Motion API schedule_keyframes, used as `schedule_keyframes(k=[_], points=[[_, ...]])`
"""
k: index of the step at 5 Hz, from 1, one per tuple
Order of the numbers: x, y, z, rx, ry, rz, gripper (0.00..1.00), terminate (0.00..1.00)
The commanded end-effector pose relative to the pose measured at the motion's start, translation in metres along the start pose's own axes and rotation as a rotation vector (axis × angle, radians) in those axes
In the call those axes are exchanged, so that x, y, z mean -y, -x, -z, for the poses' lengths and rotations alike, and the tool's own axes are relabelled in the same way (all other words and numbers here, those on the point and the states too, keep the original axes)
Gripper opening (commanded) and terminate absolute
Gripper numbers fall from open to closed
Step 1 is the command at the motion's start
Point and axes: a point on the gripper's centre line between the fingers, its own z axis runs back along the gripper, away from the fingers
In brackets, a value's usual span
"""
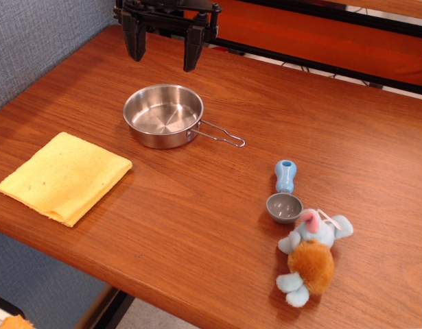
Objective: Move the yellow cloth to the corner near the vessel
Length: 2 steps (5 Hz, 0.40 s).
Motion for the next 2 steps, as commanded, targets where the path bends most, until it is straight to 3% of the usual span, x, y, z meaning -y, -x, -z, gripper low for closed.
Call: schedule_keyframes(k=[1, 2], points=[[0.000, 0.000, 0.000, 0.000, 0.000, 0.000, 1.00, 0.00], [-0.015, 0.019, 0.004, -0.005, -0.002, 0.031, 1.00, 0.00]])
